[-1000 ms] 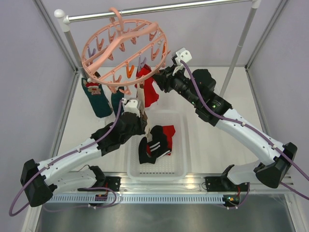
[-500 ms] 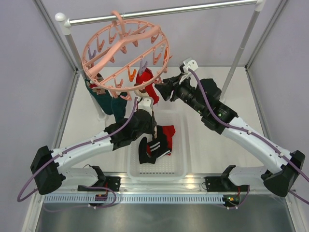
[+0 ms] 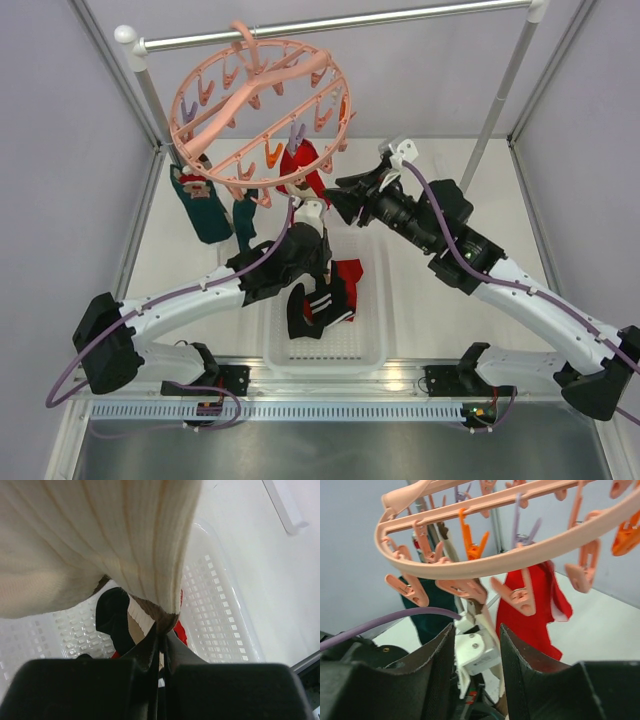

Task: Remove the socks clipped to the hanger

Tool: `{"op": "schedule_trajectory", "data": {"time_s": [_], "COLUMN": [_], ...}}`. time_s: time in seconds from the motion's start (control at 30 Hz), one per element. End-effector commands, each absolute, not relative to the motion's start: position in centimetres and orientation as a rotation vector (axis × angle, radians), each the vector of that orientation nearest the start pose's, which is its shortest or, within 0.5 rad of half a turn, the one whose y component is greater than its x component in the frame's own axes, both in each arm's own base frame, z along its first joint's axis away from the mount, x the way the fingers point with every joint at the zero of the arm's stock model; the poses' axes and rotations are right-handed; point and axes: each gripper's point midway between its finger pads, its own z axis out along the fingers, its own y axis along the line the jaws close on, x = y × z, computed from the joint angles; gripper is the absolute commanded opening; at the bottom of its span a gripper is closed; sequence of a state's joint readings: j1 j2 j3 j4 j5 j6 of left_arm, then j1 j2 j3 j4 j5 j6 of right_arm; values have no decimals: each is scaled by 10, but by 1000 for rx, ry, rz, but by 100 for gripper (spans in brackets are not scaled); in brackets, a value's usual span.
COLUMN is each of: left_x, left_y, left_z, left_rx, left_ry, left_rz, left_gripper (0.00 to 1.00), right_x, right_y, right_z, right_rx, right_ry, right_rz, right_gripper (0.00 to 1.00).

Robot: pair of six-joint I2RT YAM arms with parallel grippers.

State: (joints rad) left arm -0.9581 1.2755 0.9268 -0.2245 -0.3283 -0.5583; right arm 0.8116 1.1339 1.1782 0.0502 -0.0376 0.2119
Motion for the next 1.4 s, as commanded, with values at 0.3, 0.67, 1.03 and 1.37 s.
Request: {"op": "schedule_trajectory", "data": {"time_s": [0.3, 0.67, 1.03, 1.37], "left_x": [253, 250, 248, 246], "left_y": [-312, -312, -312, -314], "left_z": [196, 194, 195, 195], "left_rx": [217, 222, 226, 234], "left_ry": [2098, 2103, 2102, 2102], "left_rz": [-645, -651, -659, -664], "left_gripper": [2, 2, 2, 2], "right_x": [259, 274, 280, 285], "right_y": [337, 351, 366, 370], "right_z": [415, 426, 421, 416], "right_rx": [-547, -506, -497, -450], "right_ry": [1388, 1356, 1361, 1363], "right_rz": [791, 723, 696, 634], "right_gripper": [46, 49, 52, 61]}}
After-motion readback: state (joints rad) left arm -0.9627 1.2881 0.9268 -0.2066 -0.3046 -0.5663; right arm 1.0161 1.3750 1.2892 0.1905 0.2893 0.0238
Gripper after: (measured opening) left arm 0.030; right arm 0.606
